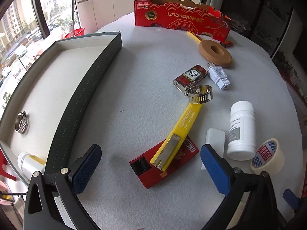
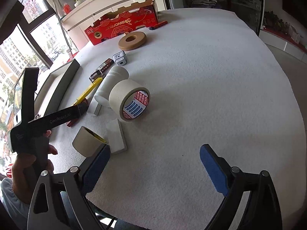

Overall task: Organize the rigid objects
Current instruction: 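Grasp the red card box with the left gripper while the right gripper grasps the white tape roll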

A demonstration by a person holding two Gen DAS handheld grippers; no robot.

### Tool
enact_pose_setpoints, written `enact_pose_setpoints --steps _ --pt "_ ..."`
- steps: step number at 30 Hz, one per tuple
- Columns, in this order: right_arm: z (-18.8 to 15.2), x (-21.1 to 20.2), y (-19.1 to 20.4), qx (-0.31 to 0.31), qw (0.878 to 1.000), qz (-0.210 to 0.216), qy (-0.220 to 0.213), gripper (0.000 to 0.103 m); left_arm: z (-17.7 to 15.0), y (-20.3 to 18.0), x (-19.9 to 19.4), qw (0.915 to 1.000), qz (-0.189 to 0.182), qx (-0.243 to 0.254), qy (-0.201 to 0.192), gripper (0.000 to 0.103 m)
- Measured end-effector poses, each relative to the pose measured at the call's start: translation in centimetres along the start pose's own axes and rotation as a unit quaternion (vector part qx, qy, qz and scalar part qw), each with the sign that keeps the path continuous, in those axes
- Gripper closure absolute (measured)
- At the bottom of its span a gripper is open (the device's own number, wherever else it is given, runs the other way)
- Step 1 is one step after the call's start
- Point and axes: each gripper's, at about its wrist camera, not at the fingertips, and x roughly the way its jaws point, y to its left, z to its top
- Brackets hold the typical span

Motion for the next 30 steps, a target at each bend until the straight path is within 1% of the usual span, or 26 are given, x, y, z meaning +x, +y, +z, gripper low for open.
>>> enact_pose_setpoints --steps 3,5,6,7,9,10,11,13,14,15,17,20,21,22,24,27,29,30 --pt "0.1 0.1 0.2 -0.004 1.0 -0.001 0.001 0.008 0.3 0.5 0.7 0.9983 0.021 -0.051 0.014 0.0" --pt "0.1 0.1 0.4 -0.008 1.0 -0.002 0.0 0.008 0.4 1.0 1.1 0.9964 0.015 -0.082 0.016 0.0" --pt "0.1 0.1 0.5 -0.01 1.0 -0.004 -0.001 0.008 0.3 1.1 1.1 0.9959 0.016 -0.087 0.018 0.0" --pt "0.1 0.0 0.6 -0.012 1.0 -0.004 -0.002 0.008 0.2 1.1 1.0 0.9961 0.021 -0.084 0.018 0.0" --pt "0.1 -0.1 0.6 -0.014 1.0 -0.005 -0.002 0.008 -0.2 0.9 0.2 0.9969 0.053 -0.057 0.007 0.0" --pt "0.1 -0.2 0.6 -0.014 1.0 -0.004 -0.003 0.008 -0.6 1.0 -0.1 0.9971 0.063 -0.044 0.002 0.0" --pt "0.1 -0.3 0.6 -0.013 1.0 -0.003 -0.006 0.008 -1.0 1.3 -0.3 0.9974 0.055 -0.045 0.005 0.0" --pt "0.0 -0.3 0.5 -0.011 1.0 -0.002 -0.007 0.008 -1.3 2.2 -0.1 0.9968 0.005 -0.077 0.021 0.0" --pt "0.0 -0.1 0.5 -0.009 1.0 0.0 -0.004 0.008 -1.3 2.4 -0.1 0.9952 -0.008 -0.095 0.022 0.0" --pt "0.1 0.1 0.6 -0.009 1.0 0.001 -0.001 0.008 -1.2 2.3 -0.2 0.9948 -0.003 -0.101 0.015 0.0" --pt "0.1 0.1 0.6 -0.011 1.0 0.001 0.0 0.008 -0.6 1.6 -0.3 0.995 -0.001 -0.099 0.013 0.0" --pt "0.1 -0.2 0.7 -0.016 1.0 -0.004 -0.004 0.008 0.2 0.6 0.8 0.9938 0.025 -0.104 0.027 0.0" --pt "0.1 -0.2 0.6 -0.015 1.0 -0.005 -0.003 0.008 0.4 0.4 0.9 0.9937 0.034 -0.105 0.022 0.0" --pt "0.1 -0.2 0.5 -0.013 1.0 -0.006 -0.003 0.008 0.5 0.1 1.1 0.9937 0.044 -0.099 0.027 0.0" --pt "0.1 -0.2 0.2 -0.007 1.0 -0.006 -0.003 0.008 0.4 -0.6 1.4 0.9954 0.057 -0.071 0.03 0.0" --pt "0.0 -0.4 0.2 -0.007 1.0 -0.005 -0.002 0.008 -0.6 -0.1 0.7 0.9977 0.057 -0.034 0.013 0.0" --pt "0.0 -0.5 0.3 -0.013 1.0 -0.008 -0.007 0.008 -1.3 1.2 0.2 0.9989 0.038 -0.028 0.001 0.0" --pt "0.0 -0.4 0.4 -0.018 1.0 -0.01 -0.009 0.008 -1.6 1.6 0.0 0.999 0.038 -0.023 -0.005 0.0"
